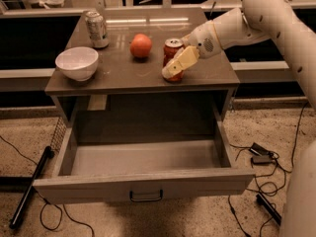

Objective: Place coke can into top drawer

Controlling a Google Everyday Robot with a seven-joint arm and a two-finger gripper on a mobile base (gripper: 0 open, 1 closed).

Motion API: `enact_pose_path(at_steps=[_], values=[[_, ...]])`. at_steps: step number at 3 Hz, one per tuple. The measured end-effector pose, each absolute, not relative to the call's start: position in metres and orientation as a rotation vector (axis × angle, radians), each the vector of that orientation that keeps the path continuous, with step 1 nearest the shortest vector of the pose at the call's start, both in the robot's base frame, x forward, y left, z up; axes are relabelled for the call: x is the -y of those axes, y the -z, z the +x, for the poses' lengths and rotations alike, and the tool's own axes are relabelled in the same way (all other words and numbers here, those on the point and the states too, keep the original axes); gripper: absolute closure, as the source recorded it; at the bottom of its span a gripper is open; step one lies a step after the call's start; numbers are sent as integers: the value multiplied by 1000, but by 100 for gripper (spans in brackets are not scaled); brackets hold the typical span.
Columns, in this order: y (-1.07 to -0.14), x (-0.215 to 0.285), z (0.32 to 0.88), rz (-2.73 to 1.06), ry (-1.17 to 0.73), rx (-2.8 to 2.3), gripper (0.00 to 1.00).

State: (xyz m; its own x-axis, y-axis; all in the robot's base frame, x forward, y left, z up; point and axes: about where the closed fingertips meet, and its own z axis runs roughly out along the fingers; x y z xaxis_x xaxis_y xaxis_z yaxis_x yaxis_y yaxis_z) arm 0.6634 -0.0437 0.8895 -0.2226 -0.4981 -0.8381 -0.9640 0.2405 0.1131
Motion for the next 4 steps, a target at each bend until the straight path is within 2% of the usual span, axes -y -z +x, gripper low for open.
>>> enact_pose_path(at_steps=[4], values=[[-875, 30, 666, -1392, -999, -1725, 0]])
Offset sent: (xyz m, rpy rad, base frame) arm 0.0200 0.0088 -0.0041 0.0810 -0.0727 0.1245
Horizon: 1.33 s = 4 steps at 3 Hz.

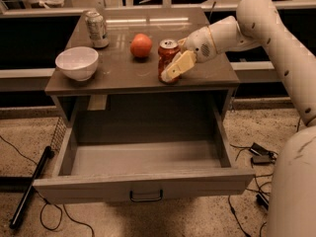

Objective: Place coke can into top drawer

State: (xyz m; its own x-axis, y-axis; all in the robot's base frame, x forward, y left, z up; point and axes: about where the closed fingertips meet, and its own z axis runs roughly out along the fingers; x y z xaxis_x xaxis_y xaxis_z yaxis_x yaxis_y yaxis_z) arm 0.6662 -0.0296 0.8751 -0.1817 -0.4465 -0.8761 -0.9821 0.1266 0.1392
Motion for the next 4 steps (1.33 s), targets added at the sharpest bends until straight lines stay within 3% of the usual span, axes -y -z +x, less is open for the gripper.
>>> enact_pose_path(at_steps=[3, 4], values=[[-888, 31, 678, -1311, -953, -1501, 0], [-887, 26, 677, -1318, -959, -1497, 26]])
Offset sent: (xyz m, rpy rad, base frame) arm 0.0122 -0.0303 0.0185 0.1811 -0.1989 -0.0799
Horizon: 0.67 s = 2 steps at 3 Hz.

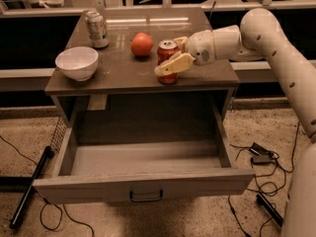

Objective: Place coke can into top drawer

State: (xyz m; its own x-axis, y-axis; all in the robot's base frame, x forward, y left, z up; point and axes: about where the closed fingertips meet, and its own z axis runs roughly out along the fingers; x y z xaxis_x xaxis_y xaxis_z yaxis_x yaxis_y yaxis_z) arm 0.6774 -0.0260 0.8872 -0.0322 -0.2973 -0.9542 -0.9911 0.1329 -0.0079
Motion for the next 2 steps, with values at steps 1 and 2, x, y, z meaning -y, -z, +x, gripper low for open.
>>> enact_pose_path(at_steps=[1, 2], values=[[-887, 23, 677, -1321, -963, -1496, 49], [-889, 15, 673, -1360, -1013, -1462, 72]])
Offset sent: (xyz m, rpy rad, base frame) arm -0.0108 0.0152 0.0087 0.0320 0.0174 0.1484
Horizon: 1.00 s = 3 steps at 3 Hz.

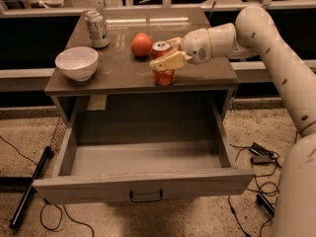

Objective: Place coke can into top drawer

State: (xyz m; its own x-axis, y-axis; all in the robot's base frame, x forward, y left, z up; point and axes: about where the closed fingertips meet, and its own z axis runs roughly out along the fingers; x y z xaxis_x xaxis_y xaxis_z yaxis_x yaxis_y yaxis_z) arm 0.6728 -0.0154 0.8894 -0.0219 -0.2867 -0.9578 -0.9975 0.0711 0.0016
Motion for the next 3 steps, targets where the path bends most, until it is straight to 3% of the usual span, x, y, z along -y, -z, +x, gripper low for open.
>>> enact_pose_path(at_steps=[1, 2, 3], values=[[-925, 10, 628, -1415, -1137, -1310, 100], [-944, 27, 568, -1403, -1177, -1216, 100], [-941, 26, 568, -1400, -1173, -1215, 100]])
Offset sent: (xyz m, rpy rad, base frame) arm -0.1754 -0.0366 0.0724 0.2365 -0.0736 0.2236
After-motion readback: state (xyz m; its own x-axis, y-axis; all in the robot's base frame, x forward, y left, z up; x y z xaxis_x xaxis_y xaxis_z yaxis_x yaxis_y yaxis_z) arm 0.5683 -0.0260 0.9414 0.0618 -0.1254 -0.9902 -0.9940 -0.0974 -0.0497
